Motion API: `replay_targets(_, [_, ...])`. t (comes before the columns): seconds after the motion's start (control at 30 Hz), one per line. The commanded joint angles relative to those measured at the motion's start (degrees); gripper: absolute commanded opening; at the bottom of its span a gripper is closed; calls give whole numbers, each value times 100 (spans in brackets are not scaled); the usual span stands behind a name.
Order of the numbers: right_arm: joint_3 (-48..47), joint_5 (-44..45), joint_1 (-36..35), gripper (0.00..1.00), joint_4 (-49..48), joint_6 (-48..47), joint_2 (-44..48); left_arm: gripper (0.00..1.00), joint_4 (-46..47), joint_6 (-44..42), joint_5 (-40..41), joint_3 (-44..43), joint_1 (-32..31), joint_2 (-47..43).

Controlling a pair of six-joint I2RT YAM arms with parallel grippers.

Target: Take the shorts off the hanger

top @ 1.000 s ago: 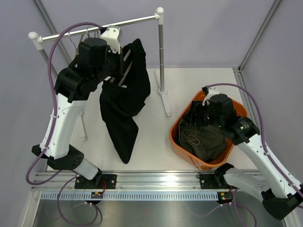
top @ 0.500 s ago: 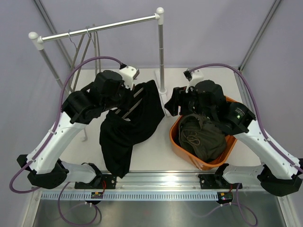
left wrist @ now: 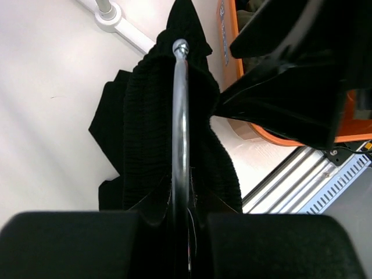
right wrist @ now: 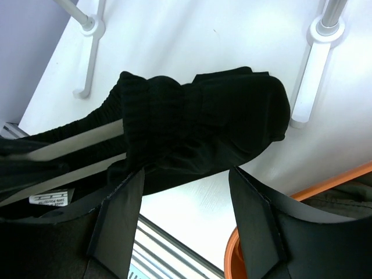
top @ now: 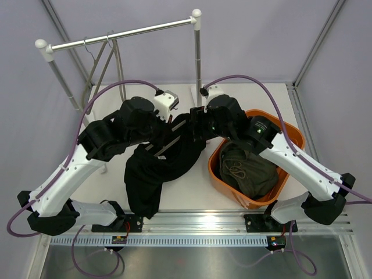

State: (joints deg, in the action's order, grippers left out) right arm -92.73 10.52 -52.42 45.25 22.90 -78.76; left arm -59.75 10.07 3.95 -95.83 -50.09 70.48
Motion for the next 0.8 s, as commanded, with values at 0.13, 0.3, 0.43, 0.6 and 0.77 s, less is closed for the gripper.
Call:
replay_targets(0.13, [-518, 239, -101, 69, -157, -48, -289, 0, 473, 13, -315, -6, -168, -183])
replay_targets(0.3, [-483, 284, -110, 67, -183, -13, -166, 0, 350, -31, -62, -58, -230, -184])
replay_targets(0.43, [-527, 301, -110, 68, -96, -13, -52, 0, 244, -57, -34, -94, -230, -140])
replay_targets(0.6, [-492, 257, -285, 68, -78, 48, 150, 0, 192, -92, 246, -137, -230, -78])
replay_targets(0.77, [-360, 327, -514, 68, -69, 110, 317, 0, 156, -101, 238, -287, -230, -8])
